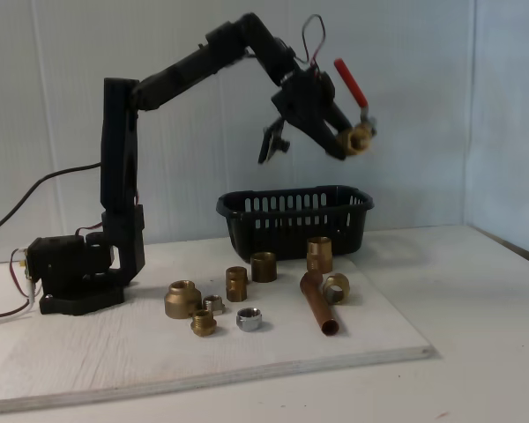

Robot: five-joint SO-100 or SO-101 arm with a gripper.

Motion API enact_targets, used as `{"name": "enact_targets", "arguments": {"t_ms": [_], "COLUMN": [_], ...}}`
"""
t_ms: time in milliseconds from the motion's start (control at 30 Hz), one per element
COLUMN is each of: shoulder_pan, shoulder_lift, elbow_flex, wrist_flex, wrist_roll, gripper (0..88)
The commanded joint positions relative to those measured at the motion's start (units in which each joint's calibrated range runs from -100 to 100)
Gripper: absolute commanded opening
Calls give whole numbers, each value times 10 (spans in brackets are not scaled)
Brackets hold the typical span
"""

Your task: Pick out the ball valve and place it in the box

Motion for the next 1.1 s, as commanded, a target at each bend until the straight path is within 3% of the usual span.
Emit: {"name": "enact_targets", "arguments": {"t_ms": [0,133,467,600,800,1067], "shoulder_pan": [-20,-46,-88,-99,-99,-139], "shoulder_lift": [-52,-53,-53,-53,-53,-52], "elbow_flex": [-82,-94,-91,-88,-90,-90], "wrist_flex": [26,56,68,68,78,151], "wrist_roll": [-34,-51,-153,-212,-339,-403], "gripper": [9,9,9,9,9,9]}}
